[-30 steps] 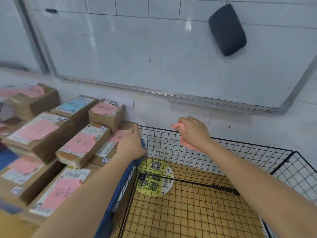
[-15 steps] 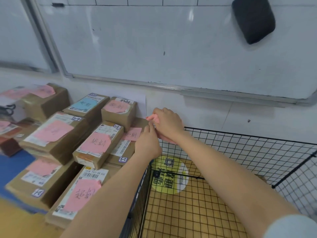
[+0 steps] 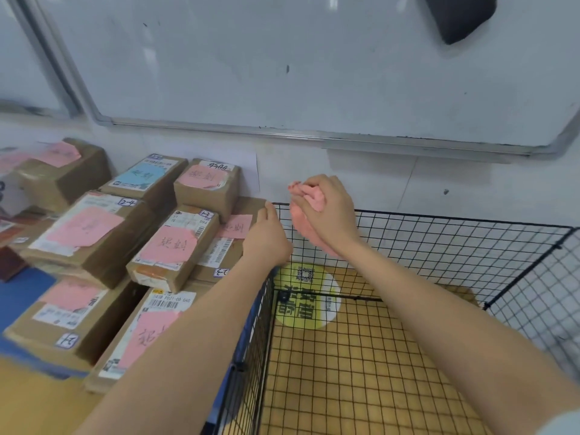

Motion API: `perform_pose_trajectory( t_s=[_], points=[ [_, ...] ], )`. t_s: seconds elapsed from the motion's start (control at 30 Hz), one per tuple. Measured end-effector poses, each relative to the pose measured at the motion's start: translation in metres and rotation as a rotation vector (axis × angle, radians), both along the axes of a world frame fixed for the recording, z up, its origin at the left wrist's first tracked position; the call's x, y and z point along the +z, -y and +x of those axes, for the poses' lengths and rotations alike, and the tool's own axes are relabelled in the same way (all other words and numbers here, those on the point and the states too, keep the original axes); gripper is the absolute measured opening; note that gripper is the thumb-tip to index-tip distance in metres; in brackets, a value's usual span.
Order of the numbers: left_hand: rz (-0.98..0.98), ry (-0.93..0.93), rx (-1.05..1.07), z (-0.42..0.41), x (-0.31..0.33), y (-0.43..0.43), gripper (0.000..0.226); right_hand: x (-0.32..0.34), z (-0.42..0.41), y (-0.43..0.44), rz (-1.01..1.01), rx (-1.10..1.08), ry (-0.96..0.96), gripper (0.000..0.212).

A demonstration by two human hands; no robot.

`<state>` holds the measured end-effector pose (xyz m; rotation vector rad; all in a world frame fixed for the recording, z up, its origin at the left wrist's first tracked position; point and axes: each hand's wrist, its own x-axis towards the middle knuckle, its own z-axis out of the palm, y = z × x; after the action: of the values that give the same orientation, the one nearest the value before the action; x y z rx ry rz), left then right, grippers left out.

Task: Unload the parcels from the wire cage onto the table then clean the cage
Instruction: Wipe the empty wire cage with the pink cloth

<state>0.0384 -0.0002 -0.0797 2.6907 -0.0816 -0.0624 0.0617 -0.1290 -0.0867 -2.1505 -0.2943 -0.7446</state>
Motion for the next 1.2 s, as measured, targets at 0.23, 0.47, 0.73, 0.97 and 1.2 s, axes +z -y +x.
perform_pose_trajectory(
  t_s=[0.23, 0.47, 0.73, 0.97, 1.2],
  points=[
    [-0.156, 0.015, 0.039, 0.004, -0.003, -0.004, 0.072, -0.046, -0.001, 0.006, -0.360, -0.075, 0.241, 0.032],
    [-0.240, 0.037, 0.062, 0.004, -0.002, -0.001, 0.062, -0.083, -0.018, 0.000, -0.356, 0.010, -0.080, 0.057],
    [-0.319, 0.032, 0.101, 0.009, -0.006, 0.001, 0.053, -0.089, -0.029, -0.029, 0.411, -0.059, -0.413, 0.044],
    [-0.406, 0.019, 0.153, 0.012, -0.005, 0.002, 0.035, -0.058, -0.017, -0.054, 0.332, -0.174, -0.295, 0.032],
    [-0.437, 0.065, 0.140, 0.001, 0.006, 0.006, 0.065, -0.046, -0.012, -0.061, 0.122, -0.333, -0.310, 0.023]
  ],
)
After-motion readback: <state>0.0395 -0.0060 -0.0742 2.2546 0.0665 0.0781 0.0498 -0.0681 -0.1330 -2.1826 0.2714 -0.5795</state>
